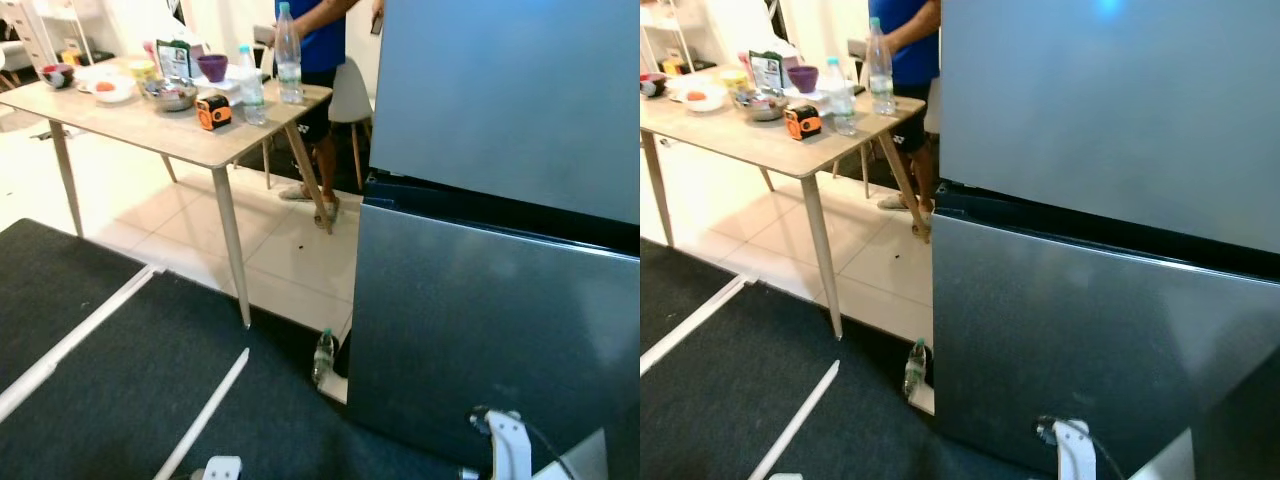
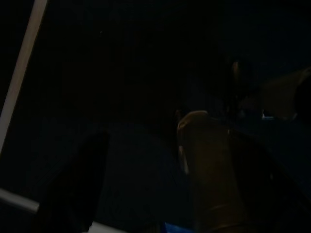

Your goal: Restocking fridge

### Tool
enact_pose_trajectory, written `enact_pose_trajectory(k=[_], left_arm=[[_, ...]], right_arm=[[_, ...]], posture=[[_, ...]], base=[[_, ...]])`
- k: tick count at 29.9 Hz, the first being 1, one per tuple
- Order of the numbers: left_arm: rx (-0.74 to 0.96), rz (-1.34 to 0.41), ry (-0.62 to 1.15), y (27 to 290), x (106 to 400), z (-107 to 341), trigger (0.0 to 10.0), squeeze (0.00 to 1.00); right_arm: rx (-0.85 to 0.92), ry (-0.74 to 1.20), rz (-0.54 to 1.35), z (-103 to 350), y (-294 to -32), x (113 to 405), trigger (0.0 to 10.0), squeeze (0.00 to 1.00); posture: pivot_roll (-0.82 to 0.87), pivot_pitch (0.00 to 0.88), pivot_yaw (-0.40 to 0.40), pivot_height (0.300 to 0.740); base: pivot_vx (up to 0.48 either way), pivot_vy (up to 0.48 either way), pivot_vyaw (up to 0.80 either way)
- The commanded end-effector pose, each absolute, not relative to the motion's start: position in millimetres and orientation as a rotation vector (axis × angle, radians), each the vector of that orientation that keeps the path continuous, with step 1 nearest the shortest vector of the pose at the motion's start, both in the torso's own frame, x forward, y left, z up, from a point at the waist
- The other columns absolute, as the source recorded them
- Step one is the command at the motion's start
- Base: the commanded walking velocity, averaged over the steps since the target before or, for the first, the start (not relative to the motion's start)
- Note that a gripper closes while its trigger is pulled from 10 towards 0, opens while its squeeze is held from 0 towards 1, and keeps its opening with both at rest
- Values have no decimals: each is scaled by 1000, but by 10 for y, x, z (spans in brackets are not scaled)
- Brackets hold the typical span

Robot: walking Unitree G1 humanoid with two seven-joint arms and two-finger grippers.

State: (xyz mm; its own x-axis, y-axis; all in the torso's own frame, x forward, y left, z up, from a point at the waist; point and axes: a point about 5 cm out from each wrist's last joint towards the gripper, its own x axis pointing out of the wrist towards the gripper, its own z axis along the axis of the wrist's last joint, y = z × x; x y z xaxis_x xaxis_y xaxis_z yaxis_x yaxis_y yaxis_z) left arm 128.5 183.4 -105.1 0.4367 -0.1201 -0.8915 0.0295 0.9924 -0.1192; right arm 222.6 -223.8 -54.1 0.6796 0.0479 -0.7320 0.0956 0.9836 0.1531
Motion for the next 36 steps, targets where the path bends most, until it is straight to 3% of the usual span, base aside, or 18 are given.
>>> enact_pose_trajectory(k=[1, 17, 22, 28, 30, 31, 32, 34, 36], left_arm=[[-76, -88, 1130, 1858, 1236, -1065, 10000, 0], [-94, -90, 1138, 1829, 1204, -1078, 10000, 0], [-91, -92, 1138, 1820, 1206, -1078, 10000, 0], [-94, -99, 1141, 1801, 1195, -1083, 10000, 0], [-93, -104, 1146, 1793, 1183, -1087, 10000, 0], [-93, -104, 1146, 1793, 1183, -1087, 10000, 0], [-90, -109, 1148, 1788, 1177, -1089, 10000, 0], [-86, -115, 1150, 1783, 1174, -1091, 10000, 0], [-84, -116, 1150, 1782, 1173, -1091, 10000, 0]], right_arm=[[242, 749, -43, -445, -2258, 2353, 10000, 0], [425, 333, -113, 326, -2339, 3151, 10000, 0], [447, 330, -82, 348, -2283, 3186, 10000, 0], [257, 611, 21, -131, -2151, 2782, 10000, 0], [139, 790, 51, -438, -2156, 2406, 10000, 0], [139, 790, 51, -438, -2156, 2406, 10000, 0], [122, 878, 37, -586, -2179, 2181, 10000, 0], [138, 939, 0, -689, -2212, 1998, 10000, 0], [144, 960, -14, -722, -2226, 1933, 10000, 0]], posture=[[-27, 0, 25, 740], [-25, 0, 23, 740], [-23, 0, 19, 740], [-26, 0, 17, 740], [-26, 0, 15, 740], [-26, 0, 15, 740], [-22, 0, 14, 740], [-22, 0, 14, 740], [-22, 0, 14, 740]], base=[[0, 0, 0], [0, 0, 0], [0, 0, 0], [0, 0, 0], [0, 0, 0], [0, 0, 0], [0, 0, 0], [0, 0, 0], [0, 0, 0]])
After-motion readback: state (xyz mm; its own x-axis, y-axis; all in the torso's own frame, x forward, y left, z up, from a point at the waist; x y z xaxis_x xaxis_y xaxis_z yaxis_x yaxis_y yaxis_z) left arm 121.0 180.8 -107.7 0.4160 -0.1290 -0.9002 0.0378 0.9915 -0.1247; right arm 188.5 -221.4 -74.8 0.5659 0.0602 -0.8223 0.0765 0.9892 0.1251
